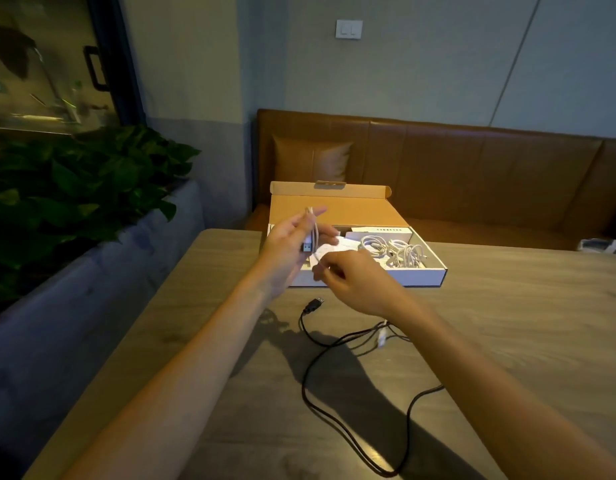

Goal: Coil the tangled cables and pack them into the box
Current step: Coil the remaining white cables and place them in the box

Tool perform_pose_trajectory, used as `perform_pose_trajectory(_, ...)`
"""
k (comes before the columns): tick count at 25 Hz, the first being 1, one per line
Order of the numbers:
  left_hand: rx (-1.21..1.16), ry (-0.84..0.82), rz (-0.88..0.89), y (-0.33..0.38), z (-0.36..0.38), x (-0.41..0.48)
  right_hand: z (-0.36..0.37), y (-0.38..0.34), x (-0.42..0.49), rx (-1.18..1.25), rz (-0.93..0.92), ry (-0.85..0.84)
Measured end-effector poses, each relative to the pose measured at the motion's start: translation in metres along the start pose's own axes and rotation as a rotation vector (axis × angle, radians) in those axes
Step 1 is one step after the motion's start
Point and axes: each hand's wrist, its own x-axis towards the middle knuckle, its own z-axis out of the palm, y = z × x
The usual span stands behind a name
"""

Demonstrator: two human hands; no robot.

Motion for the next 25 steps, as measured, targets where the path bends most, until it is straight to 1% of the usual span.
perform_pose_trajectory(1, 0.32, 0.021, 0.061, -0.003, 0.0, 0.0, -0.003, -0.003, 0.0, -0.028, -0.014, -0.005)
perform_pose_trajectory(2, 0.54, 0.002, 0.102, -0.006, -0.003, 0.0, -0.008, -0.006, 0.0, -0.031, -0.028, 0.015)
perform_pose_trajectory(3, 0.635, -0.051, 0.101, -0.008, -0.008, -0.001, -0.015, -0.006, 0.001, -0.015, -0.04, 0.055)
perform_pose_trajectory(4, 0.64, -0.117, 0.058, -0.007, -0.014, -0.001, -0.023, -0.005, 0.003, 0.018, -0.048, 0.109)
perform_pose_trajectory(5, 0.587, -0.182, -0.011, -0.005, -0.02, -0.003, -0.031, -0.001, 0.006, 0.068, -0.049, 0.17)
perform_pose_trajectory(6, 0.465, -0.234, -0.085, -0.002, -0.022, -0.006, -0.038, 0.004, 0.01, 0.128, -0.037, 0.225)
perform_pose_trajectory(7, 0.261, -0.259, -0.147, 0.0, -0.022, -0.009, -0.041, 0.009, 0.013, 0.185, -0.021, 0.27)
perform_pose_trajectory(8, -0.001, -0.261, -0.193, 0.003, -0.019, -0.012, -0.042, 0.012, 0.014, 0.229, -0.007, 0.298)
perform_pose_trajectory(10, -0.504, -0.208, -0.246, 0.006, -0.013, -0.012, -0.033, 0.014, 0.01, 0.239, -0.009, 0.284)
perform_pose_trajectory(11, -0.68, -0.174, -0.253, 0.005, -0.009, -0.011, -0.025, 0.012, 0.007, 0.207, -0.014, 0.262)
perform_pose_trajectory(12, -0.791, -0.141, -0.249, 0.003, -0.005, -0.009, -0.016, 0.009, 0.004, 0.165, -0.007, 0.243)
perform_pose_trajectory(13, -0.833, -0.118, -0.231, 0.001, -0.001, -0.008, -0.01, 0.006, 0.002, 0.119, 0.018, 0.229)
perform_pose_trajectory(14, -0.799, -0.091, -0.199, -0.002, 0.003, -0.006, -0.006, 0.004, 0.001, 0.075, 0.053, 0.214)
perform_pose_trajectory(15, -0.709, -0.061, -0.156, -0.006, 0.006, -0.006, -0.003, 0.002, 0.001, 0.043, 0.082, 0.192)
perform_pose_trajectory(17, -0.51, -0.004, -0.082, -0.009, 0.01, -0.005, -0.001, 0.001, 0.0, 0.087, 0.144, 0.147)
perform_pose_trajectory(19, -0.452, 0.042, -0.063, -0.01, 0.01, -0.004, -0.002, -0.002, -0.003, 0.169, 0.181, 0.205)
perform_pose_trajectory(20, -0.455, 0.065, -0.072, -0.009, 0.009, -0.003, -0.002, -0.004, -0.005, 0.145, 0.168, 0.269)
perform_pose_trajectory(22, -0.477, 0.094, -0.109, -0.008, 0.006, -0.003, 0.002, -0.002, -0.006, -0.044, 0.071, 0.383)
perform_pose_trajectory(23, -0.49, 0.095, -0.132, -0.007, 0.005, -0.004, 0.003, 0.0, -0.005, -0.123, 0.013, 0.413)
perform_pose_trajectory(24, -0.51, 0.088, -0.156, -0.006, 0.004, -0.004, 0.004, 0.003, -0.005, -0.15, -0.043, 0.411)
perform_pose_trajectory(25, -0.53, 0.078, -0.176, -0.004, 0.003, -0.004, 0.005, 0.006, -0.004, -0.118, -0.096, 0.387)
